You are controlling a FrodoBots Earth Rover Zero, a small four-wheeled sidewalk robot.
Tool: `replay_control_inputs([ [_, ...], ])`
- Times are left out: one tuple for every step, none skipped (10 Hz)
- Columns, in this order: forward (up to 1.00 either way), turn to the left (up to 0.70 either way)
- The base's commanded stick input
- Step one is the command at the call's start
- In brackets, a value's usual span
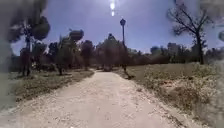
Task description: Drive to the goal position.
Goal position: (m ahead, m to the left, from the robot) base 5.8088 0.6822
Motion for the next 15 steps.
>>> replay_control_inputs([
  [0.85,0.0],
  [0.85,0.0],
  [0.85,0.0],
  [0.85,0.0],
  [0.85,0.0],
  [0.85,0.0],
  [0.85,0.0],
  [0.85,0.0],
  [0.85,0.0],
  [0.85,0.0],
  [0.85,0.0],
  [0.85,0.0],
  [0.85,0.0],
  [0.85,0.0],
  [0.85,0.0],
])
